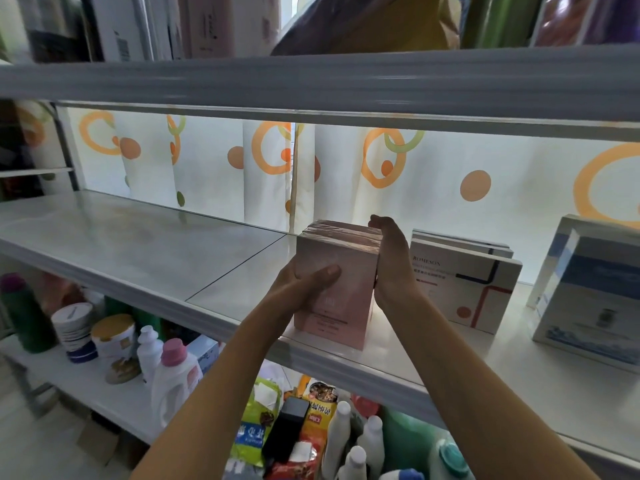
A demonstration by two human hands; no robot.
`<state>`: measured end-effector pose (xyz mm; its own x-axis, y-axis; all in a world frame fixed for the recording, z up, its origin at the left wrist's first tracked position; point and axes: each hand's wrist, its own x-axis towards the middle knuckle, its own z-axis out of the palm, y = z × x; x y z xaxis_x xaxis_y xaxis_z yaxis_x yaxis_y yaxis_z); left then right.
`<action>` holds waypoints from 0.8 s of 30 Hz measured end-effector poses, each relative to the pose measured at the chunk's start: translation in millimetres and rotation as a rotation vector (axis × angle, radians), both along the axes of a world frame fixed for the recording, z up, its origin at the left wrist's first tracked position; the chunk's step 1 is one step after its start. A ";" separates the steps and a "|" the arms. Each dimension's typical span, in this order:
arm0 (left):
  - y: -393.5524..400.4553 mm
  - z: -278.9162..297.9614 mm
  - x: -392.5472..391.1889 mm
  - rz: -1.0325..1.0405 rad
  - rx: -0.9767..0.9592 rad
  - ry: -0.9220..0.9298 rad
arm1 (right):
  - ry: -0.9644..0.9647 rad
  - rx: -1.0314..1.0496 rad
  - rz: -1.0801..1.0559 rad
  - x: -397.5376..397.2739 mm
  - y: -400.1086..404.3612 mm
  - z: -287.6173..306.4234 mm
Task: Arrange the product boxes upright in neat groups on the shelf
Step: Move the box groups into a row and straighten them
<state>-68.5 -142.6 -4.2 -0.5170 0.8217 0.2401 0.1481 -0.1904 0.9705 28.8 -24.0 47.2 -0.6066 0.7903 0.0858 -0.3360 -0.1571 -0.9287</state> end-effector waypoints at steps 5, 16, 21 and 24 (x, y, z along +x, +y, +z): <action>0.3 2.4 2.6 0.006 0.004 0.002 | 0.035 0.012 0.002 2.6 -2.5 1.0; -2.9 2.3 2.0 0.017 -0.035 0.037 | -0.006 0.005 -0.003 3.0 -7.4 -0.1; -6.7 2.4 1.9 0.068 0.014 0.050 | -0.002 0.061 -0.053 7.1 -8.2 -0.4; -8.1 7.3 3.3 0.090 0.049 0.082 | 0.003 0.048 -0.064 6.9 -7.6 0.1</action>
<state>-65.2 -150.7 3.1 -0.5652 0.7591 0.3231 0.2451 -0.2195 0.9443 35.7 -31.6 47.3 -0.5548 0.8223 0.1266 -0.3469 -0.0903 -0.9335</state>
